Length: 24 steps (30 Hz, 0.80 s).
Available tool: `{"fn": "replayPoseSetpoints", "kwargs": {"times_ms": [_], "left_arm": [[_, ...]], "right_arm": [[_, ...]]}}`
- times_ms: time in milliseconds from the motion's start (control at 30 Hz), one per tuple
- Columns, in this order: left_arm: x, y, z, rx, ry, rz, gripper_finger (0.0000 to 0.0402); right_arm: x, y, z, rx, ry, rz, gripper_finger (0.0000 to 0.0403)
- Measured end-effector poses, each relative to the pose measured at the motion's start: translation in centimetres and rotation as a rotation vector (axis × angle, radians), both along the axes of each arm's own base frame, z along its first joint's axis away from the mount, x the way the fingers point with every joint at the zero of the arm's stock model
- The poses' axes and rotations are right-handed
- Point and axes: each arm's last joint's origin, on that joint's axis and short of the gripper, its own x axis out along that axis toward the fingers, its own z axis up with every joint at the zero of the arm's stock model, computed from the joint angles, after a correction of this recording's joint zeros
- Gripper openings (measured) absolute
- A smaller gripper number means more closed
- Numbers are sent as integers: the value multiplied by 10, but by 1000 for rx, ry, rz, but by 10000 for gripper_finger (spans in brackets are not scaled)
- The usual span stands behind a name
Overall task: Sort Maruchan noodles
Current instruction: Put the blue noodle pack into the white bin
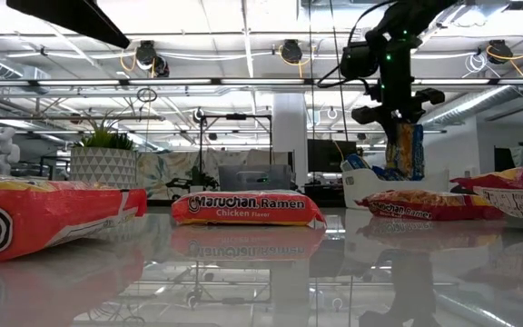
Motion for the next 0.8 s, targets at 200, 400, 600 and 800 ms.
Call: {"fn": "replayPoseSetpoints", "kwargs": {"times_ms": [200, 400, 600, 800], "left_arm": [[1, 1, 0, 3, 5, 1, 305], [1, 1, 0, 7, 9, -4, 305], [1, 0, -1, -23, 33, -31, 305], [1, 0, -1, -25, 36, -34, 305]], "right_arm": [[-5, -4, 0, 10, -5, -22, 121], [-6, -4, 0, -12, 8, -50, 121], [-9, -2, -1, 16, 41, -51, 154], [-2, 3, -1, 0, 20, -40, 228]]}}
